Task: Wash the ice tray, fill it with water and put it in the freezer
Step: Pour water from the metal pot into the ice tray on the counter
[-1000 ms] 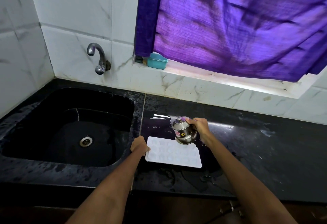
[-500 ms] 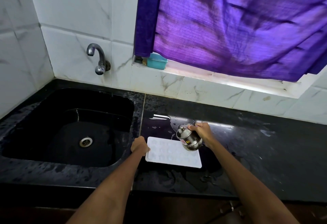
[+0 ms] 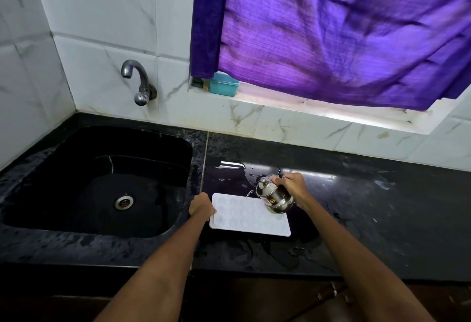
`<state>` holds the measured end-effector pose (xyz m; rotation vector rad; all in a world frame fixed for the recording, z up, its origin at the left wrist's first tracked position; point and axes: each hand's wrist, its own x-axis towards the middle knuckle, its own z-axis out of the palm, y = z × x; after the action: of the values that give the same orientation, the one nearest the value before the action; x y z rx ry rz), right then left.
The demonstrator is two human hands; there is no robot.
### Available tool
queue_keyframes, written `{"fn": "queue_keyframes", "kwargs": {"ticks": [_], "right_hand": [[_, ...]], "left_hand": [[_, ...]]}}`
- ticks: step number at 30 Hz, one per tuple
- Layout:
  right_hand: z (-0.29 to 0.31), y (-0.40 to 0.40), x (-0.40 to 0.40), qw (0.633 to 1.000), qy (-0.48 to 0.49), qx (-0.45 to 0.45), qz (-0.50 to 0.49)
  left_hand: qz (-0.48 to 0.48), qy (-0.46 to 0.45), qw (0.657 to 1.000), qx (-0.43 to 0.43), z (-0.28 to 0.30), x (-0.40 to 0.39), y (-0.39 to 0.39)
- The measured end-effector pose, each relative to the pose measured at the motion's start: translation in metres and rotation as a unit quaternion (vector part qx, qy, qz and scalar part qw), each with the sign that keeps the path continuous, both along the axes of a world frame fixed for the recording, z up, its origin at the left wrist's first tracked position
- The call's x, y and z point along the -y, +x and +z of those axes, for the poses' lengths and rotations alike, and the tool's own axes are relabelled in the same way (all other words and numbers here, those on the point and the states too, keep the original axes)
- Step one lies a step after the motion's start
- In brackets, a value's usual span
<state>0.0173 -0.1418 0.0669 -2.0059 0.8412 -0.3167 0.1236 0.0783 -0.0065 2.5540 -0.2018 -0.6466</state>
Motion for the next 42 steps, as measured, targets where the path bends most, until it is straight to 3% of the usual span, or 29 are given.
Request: {"fn": "queue_keyframes", "kwargs": {"ticks": [14, 23, 42], "right_hand": [[-0.001, 0.001, 0.000, 1.000, 0.010, 0.000, -0.005], [0.006, -0.005, 0.004, 0.982, 0.150, 0.084, -0.080], [-0.009, -0.018, 0.015, 0.998, 0.007, 0.009, -0.068]], "left_hand": [[-0.007, 0.008, 1.000, 0.010, -0.001, 0.001, -0.001], [-0.011, 0.009, 1.000, 0.010, 0.001, 0.000, -0.002], [-0.007, 0.012, 1.000, 0.017, 0.003, 0.001, -0.007]]}}
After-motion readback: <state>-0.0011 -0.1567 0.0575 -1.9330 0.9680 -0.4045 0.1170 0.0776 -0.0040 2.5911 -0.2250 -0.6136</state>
